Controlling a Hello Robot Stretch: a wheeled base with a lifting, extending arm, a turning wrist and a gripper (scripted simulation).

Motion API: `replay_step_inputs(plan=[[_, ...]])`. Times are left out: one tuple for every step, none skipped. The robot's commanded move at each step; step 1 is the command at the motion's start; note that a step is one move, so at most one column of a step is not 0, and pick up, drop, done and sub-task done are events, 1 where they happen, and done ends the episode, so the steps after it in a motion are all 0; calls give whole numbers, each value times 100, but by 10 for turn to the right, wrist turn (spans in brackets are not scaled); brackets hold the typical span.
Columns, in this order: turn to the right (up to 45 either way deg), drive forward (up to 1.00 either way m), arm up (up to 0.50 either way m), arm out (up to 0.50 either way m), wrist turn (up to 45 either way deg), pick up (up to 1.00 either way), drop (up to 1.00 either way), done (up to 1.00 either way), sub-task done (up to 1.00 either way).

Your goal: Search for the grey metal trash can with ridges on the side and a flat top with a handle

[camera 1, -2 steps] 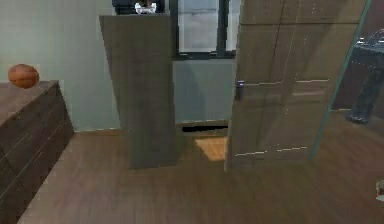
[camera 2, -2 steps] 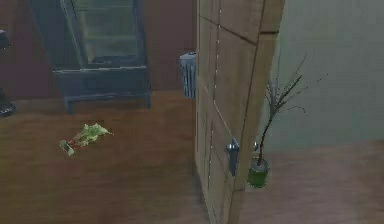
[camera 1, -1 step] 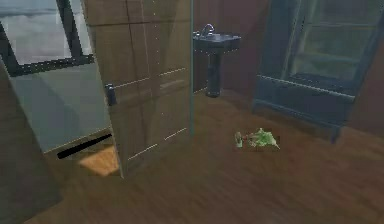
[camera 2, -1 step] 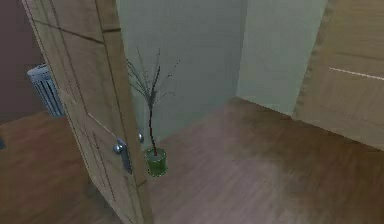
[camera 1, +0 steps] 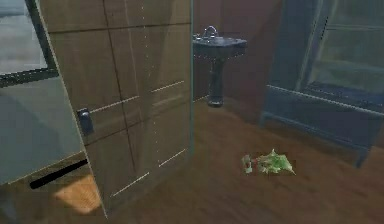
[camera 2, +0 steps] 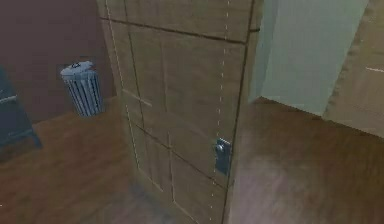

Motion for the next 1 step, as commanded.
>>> replay_step_inputs(plan=[[450,0,0,0,0,0,0,0,0]])
